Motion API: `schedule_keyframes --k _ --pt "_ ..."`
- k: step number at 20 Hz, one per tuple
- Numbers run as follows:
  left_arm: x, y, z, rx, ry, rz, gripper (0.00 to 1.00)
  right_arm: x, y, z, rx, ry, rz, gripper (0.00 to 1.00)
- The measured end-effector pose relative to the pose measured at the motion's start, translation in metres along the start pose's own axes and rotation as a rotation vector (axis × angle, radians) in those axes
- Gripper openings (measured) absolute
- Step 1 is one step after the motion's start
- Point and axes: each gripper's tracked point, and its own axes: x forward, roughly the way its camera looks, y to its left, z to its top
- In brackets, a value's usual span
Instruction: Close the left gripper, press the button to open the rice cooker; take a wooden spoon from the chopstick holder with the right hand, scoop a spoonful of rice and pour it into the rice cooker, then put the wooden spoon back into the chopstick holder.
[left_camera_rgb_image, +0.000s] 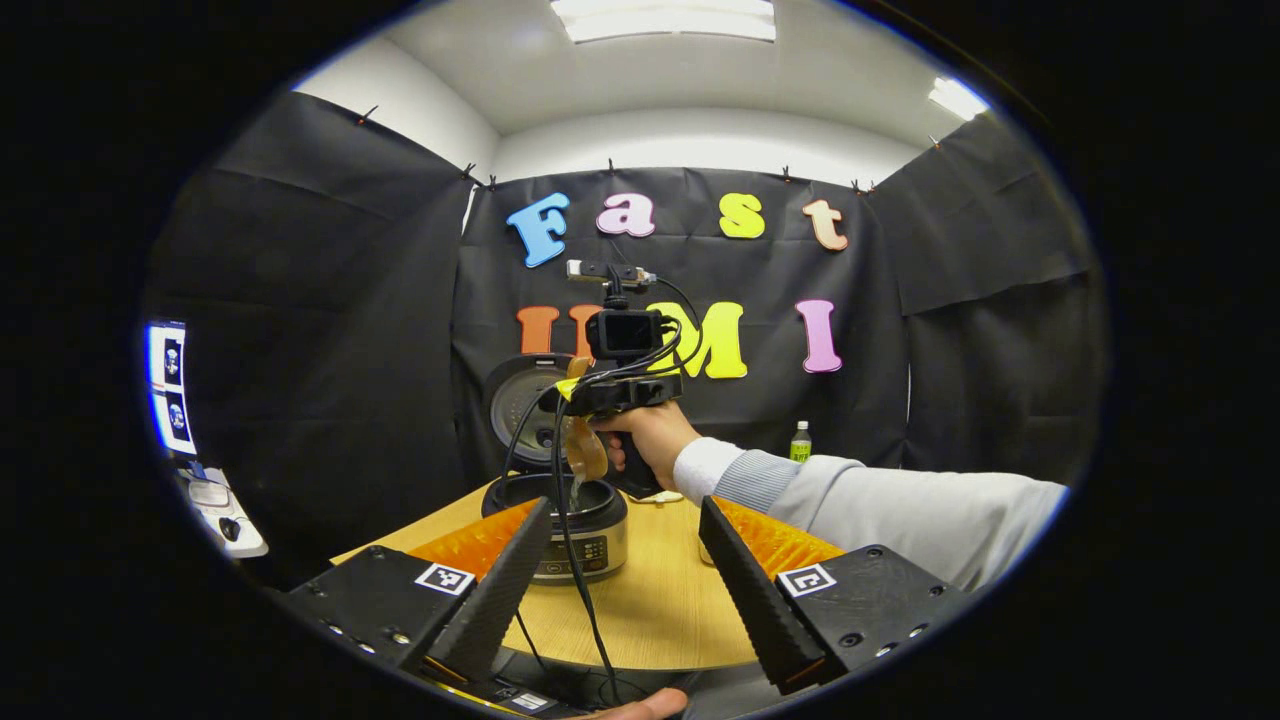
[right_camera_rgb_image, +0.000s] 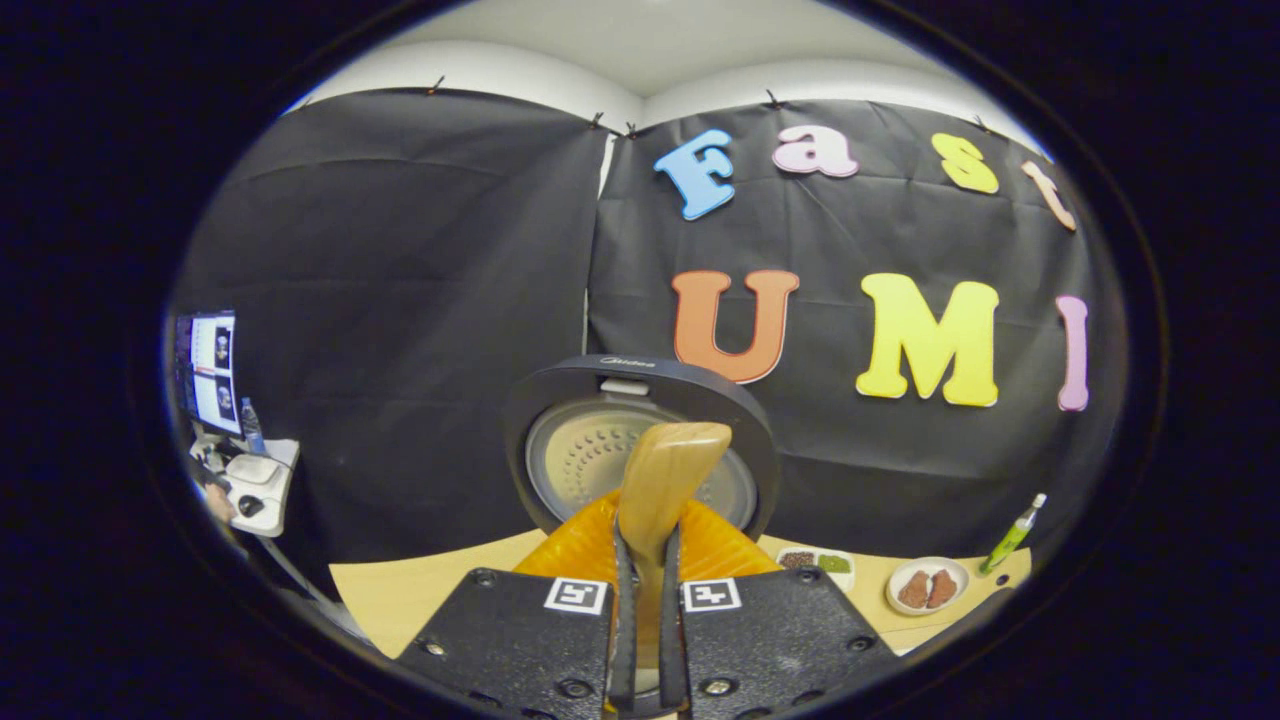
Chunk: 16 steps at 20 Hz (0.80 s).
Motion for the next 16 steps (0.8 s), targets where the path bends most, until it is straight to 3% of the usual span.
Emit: schedule_keyframes --k 4,10,16 --pt "0.001 0.012 -0.004 0.013 0.011 0.033 0.95 0.001 0.013 -0.006 -0.123 0.007 -0.005 0.14" --pt "0.008 0.008 -0.011 0.007 0.029 -0.001 0.94 -0.006 0.014 -0.002 -0.233 -0.021 -0.038 0.14" --pt "0.010 0.000 -0.014 0.049 0.037 -0.005 0.94 -0.023 -0.012 0.008 -0.210 -0.049 -0.068 0.14"
